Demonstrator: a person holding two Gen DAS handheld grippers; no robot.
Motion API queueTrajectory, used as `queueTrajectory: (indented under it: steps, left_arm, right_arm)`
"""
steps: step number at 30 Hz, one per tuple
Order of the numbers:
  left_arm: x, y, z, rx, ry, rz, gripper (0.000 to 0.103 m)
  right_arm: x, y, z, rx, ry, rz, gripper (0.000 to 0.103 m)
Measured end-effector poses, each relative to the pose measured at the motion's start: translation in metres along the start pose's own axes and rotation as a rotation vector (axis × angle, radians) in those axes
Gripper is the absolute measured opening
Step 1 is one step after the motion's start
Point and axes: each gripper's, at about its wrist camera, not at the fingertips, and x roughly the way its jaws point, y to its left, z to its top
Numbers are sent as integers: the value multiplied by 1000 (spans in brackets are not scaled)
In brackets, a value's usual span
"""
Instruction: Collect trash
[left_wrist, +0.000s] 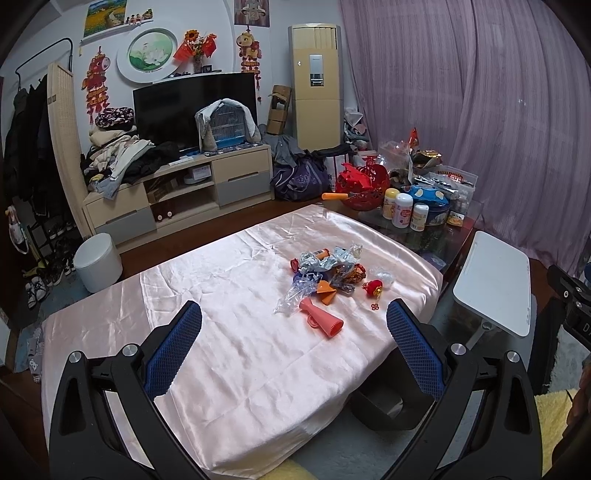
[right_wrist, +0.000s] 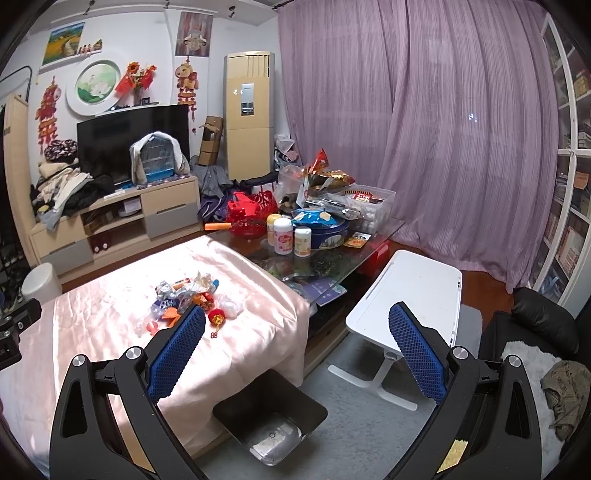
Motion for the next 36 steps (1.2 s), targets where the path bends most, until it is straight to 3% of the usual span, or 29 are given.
queueTrajectory:
  steps: [36]
  left_arm:
    - [-11, -10, -1, 5, -15, -20, 95]
  right_arm:
    - [-7, -4, 6, -6, 0, 7, 100]
